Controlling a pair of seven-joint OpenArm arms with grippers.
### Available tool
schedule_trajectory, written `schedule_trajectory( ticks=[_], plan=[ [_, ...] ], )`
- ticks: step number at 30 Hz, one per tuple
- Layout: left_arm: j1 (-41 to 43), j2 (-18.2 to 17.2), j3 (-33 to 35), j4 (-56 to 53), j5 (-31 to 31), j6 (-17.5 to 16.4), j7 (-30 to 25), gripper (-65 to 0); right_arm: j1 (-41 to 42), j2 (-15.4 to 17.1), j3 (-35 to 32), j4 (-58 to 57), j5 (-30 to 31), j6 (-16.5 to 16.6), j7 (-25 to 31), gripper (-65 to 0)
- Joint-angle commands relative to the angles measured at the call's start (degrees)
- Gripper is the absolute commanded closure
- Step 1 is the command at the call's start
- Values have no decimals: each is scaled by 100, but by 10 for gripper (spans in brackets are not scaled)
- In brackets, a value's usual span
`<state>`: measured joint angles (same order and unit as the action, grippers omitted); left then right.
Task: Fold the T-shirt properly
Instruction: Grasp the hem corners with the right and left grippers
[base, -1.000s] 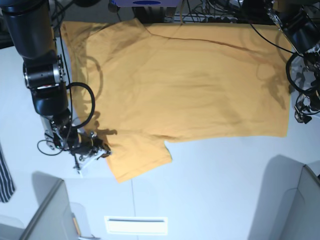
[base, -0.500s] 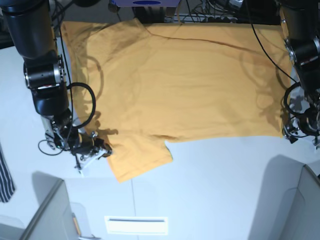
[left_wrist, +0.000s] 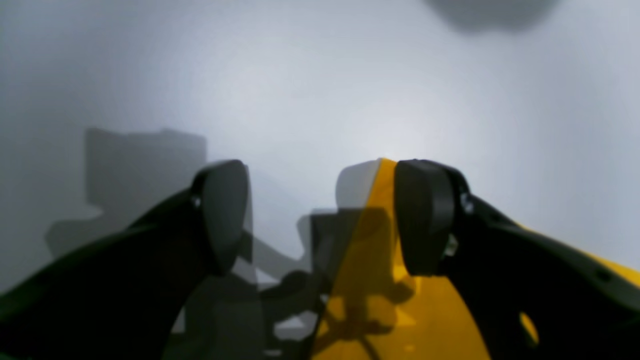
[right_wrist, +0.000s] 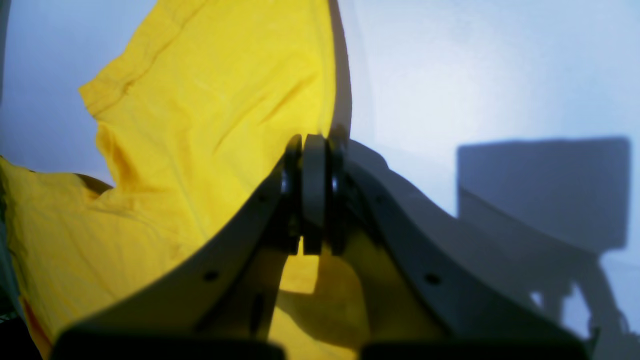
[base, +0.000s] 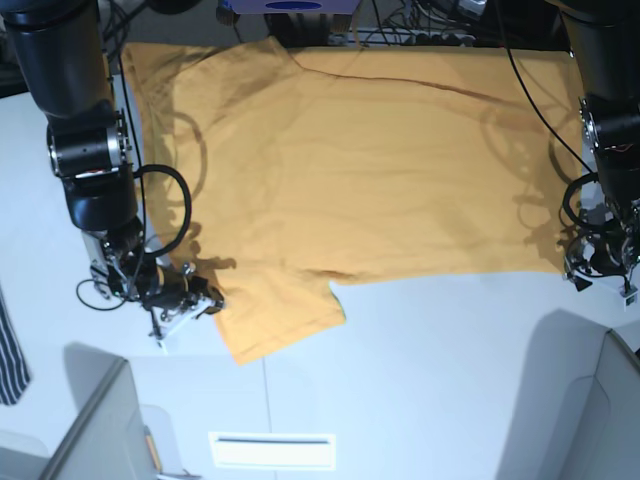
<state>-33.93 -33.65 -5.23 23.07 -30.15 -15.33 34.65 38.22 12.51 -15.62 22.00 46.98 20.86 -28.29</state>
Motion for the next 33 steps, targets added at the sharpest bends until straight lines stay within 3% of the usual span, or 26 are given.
schedule_trajectory(
  ticks=[1, 4, 8, 17, 20, 25, 26, 33],
  plan=[
    [-57, 29, -8, 27, -66, -62, 187, -446, 86, 54, -25, -6, -193, -113, -217, 0],
    [-48, 55, -8, 36, -75, -80, 187, -446, 86, 54, -25, -6, -193, -113, -217, 0],
    [-31, 46, -8, 27, -75, -581, 196, -446, 86, 45, -25, -6, -193, -113, -217, 0],
    [110, 46, 53, 36, -40, -590, 354, -443, 86, 28, -25, 2, -193, -113, -217, 0],
    [259, 55, 36, 36, -40, -590, 354, -352, 86, 28, -25, 2, -193, -121, -217, 0],
    [277, 64, 0, 36, -57, -590, 346, -38, 86, 28, -25, 2, -193, -121, -217, 0],
    [277, 64, 0, 36, -57, -590, 346, 0, 86, 28, -16, 2, -193, -121, -208, 0],
    [233, 64, -26, 45, -66, -616, 328, 0, 86, 37, 1, 11, -193, -121, -173, 0]
  ],
)
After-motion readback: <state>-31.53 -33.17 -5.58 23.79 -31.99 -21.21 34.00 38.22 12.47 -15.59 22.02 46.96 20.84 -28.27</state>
